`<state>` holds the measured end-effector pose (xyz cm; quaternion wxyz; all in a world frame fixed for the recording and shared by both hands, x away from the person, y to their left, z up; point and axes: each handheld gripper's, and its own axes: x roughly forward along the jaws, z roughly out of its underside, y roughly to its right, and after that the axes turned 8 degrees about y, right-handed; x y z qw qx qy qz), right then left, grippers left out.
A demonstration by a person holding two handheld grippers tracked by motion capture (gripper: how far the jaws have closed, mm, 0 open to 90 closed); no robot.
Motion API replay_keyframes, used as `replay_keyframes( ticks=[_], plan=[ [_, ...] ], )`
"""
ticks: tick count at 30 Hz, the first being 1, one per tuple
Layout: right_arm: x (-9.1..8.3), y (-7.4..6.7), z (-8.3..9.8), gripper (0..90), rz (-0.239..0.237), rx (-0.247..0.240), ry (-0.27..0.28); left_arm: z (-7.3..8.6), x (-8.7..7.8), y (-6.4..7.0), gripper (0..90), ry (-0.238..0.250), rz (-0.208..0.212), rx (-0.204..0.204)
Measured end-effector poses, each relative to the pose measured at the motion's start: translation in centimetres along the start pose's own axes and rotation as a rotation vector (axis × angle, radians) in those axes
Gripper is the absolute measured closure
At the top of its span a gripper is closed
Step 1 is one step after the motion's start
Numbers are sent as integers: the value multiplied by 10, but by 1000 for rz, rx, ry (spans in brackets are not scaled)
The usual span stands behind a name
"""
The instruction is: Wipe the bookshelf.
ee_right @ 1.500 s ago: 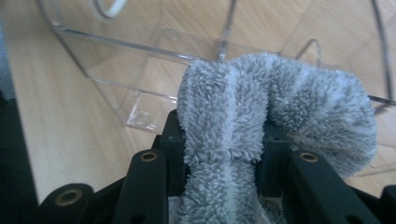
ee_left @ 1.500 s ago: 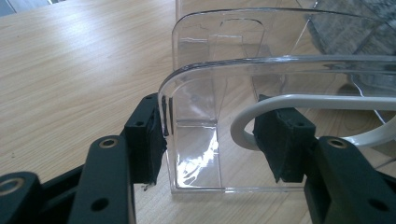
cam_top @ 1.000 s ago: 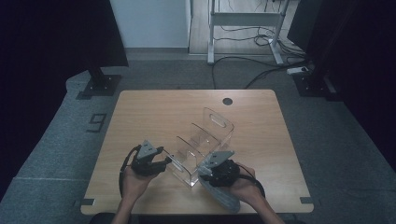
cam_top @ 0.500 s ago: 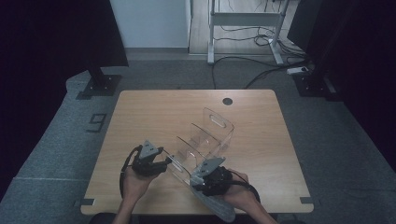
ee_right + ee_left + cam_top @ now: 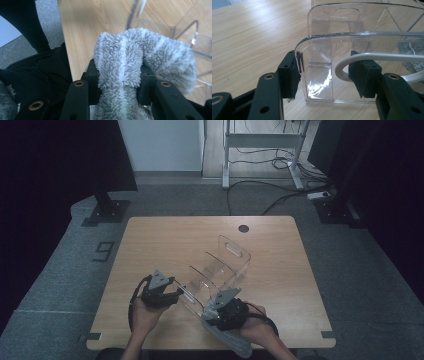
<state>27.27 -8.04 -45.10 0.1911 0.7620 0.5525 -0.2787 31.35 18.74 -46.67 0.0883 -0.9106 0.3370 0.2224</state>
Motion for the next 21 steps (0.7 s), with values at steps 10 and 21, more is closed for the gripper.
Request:
replay_keyframes(
  ticks=[10,21],
  plan=[
    [-23,30,13,622,101,73,-5,2,-2,-8,411,10,-47,2],
    [-48,60,30,618,229,144,-27,3,-3,-15,434,10,-23,-27]
  ],
)
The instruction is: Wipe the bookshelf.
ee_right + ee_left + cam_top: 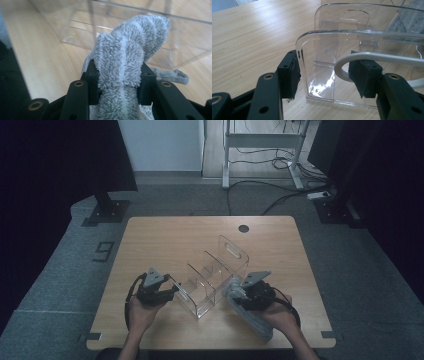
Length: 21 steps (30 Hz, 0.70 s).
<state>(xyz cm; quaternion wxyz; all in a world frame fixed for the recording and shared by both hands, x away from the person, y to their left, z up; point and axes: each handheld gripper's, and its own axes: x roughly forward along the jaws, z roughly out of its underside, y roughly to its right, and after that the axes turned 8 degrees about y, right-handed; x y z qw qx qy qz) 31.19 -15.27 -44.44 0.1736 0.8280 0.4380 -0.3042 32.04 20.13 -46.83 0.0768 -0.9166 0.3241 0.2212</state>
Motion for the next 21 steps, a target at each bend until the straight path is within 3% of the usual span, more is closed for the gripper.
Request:
replay_keyframes(
  ticks=[5,13,21],
  plan=[
    [-9,17,7,616,55,38,-11,1,-1,-4,448,4,35,-15],
    [-20,37,16,614,125,84,-24,1,-3,-3,452,-5,47,2],
    [-38,56,24,613,173,146,5,1,-5,-1,453,-8,48,4]
  ],
)
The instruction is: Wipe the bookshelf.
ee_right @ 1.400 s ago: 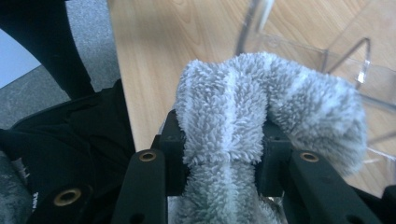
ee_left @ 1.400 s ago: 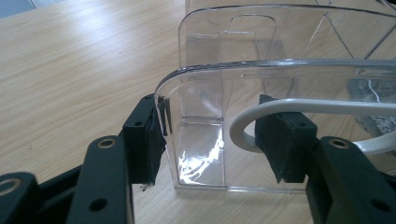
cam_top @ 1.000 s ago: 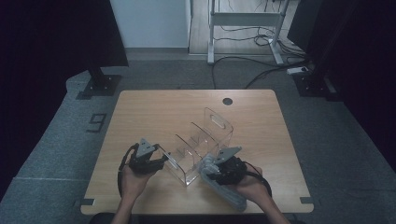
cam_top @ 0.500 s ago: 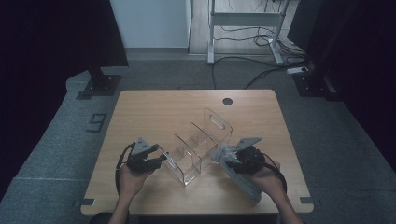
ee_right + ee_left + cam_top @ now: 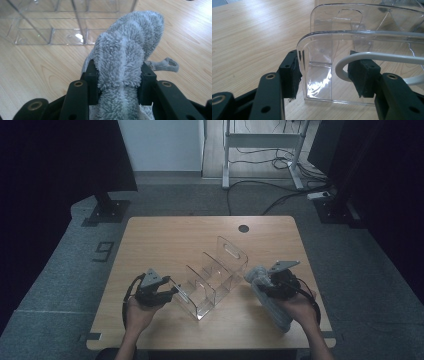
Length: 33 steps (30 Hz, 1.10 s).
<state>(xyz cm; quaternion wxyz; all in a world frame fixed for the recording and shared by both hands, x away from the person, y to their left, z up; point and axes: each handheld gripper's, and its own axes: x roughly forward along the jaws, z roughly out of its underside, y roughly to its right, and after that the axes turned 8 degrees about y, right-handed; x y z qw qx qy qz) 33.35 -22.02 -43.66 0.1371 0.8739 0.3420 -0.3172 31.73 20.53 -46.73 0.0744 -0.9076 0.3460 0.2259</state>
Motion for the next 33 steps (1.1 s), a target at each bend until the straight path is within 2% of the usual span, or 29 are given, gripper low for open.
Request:
replay_keyframes(
  ticks=[10,18,23,25,30,33],
  plan=[
    [0,14,8,603,25,50,1,0,-3,6,454,-12,14,10],
    [9,21,15,597,39,66,-36,1,-3,15,454,-11,42,25],
    [20,22,20,594,-12,67,-46,1,-2,20,454,-13,63,35],
    [24,22,20,597,-35,69,-35,0,-2,21,454,-14,73,39],
    [33,22,21,604,-49,50,-20,-1,0,25,453,-15,98,49],
    [39,26,25,616,-97,57,7,-1,1,25,454,-18,102,52]
  ],
)
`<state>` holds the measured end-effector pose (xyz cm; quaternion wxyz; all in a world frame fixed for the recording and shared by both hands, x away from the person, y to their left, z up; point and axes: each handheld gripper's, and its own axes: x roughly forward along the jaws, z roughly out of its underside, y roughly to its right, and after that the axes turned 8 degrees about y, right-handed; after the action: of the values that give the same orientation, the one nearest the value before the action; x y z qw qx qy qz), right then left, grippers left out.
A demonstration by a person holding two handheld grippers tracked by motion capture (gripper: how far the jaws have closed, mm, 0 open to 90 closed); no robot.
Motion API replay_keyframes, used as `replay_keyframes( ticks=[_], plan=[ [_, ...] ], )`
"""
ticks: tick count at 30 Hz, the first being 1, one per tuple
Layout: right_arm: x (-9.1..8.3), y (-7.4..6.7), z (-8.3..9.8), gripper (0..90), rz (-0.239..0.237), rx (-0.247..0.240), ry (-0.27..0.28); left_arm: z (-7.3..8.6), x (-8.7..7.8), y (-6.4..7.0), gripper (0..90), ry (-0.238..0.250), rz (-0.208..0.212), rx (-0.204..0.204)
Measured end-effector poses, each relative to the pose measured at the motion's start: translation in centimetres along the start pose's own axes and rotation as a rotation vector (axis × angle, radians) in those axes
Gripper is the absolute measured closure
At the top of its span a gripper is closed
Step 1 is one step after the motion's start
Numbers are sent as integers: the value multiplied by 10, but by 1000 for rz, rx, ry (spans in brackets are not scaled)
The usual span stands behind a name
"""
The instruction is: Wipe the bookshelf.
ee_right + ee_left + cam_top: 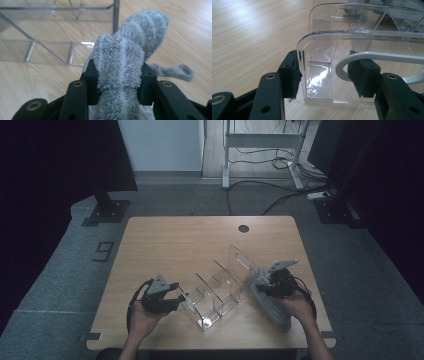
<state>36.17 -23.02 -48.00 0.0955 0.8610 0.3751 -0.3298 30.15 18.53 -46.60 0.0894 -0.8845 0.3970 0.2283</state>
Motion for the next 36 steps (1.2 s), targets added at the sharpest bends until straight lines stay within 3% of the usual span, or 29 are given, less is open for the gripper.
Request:
replay_keyframes(
  ticks=[4,9,23,30,36],
  plan=[
    [3,2,1,636,-22,8,17,0,1,0,454,0,6,0],
    [10,2,1,653,-6,12,16,0,1,0,453,1,3,-2],
    [36,2,10,655,27,24,-74,0,2,-1,453,4,2,-6],
    [42,6,15,657,18,75,-75,0,2,-1,453,7,-3,-10],
    [43,2,14,649,55,61,-87,1,2,-2,452,12,-12,-20]
  ],
)
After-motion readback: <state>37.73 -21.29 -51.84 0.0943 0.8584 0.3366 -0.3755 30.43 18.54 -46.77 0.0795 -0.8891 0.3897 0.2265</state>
